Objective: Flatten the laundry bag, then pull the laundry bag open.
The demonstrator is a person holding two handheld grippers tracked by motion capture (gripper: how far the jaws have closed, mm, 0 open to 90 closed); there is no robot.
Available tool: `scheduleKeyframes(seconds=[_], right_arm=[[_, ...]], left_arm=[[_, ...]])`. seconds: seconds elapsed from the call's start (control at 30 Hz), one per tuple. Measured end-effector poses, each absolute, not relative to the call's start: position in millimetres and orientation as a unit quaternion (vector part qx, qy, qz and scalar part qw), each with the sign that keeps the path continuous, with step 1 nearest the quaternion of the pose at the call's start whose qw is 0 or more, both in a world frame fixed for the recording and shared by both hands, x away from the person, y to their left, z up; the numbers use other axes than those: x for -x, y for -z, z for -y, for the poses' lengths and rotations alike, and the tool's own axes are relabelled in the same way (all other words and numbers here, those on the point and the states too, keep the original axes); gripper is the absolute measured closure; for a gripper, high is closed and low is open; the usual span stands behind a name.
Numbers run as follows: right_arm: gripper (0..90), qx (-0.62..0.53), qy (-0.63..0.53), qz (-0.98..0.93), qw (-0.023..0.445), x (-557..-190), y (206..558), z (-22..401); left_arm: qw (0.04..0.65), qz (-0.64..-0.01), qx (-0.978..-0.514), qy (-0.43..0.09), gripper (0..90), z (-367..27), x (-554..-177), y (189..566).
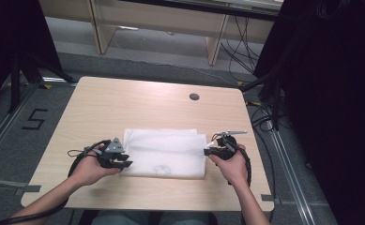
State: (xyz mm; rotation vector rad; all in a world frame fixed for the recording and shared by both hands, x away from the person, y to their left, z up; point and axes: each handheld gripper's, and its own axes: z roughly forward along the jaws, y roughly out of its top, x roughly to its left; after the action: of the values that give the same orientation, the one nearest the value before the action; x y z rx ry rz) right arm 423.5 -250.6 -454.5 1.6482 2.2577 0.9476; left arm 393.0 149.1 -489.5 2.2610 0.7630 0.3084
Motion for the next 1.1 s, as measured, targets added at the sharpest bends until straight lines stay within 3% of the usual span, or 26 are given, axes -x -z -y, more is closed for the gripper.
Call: scheduleKeyframes(seconds=[0.17,0.2,0.23,0.37,0.7,1.1], right_arm=[[64.9,-0.549,-0.325,-0.765,0.093,-422,457,256],[65.0,-0.546,-0.325,-0.77,0.058,-422,455,257],[65.2,-0.541,-0.325,-0.774,0.055,-422,454,256],[64.5,-0.529,-0.317,-0.782,0.087,-423,441,235],[60.7,-0.48,-0.299,-0.82,0.083,-455,447,188],[48.5,-0.479,-0.257,-0.83,0.125,-506,455,159]], left_arm=[[0.37,-0.284,-0.876,-0.124,67.4,-144,-391,487],[0.369,-0.281,-0.877,-0.127,67.4,-143,-390,487],[0.376,-0.283,-0.874,-0.123,67.2,-142,-388,487],[0.382,-0.268,-0.878,-0.109,66.6,-135,-383,488],[0.384,-0.241,-0.884,-0.112,65.1,-114,-385,485],[0.382,-0.213,-0.896,-0.081,63.3,-82,-384,490]])
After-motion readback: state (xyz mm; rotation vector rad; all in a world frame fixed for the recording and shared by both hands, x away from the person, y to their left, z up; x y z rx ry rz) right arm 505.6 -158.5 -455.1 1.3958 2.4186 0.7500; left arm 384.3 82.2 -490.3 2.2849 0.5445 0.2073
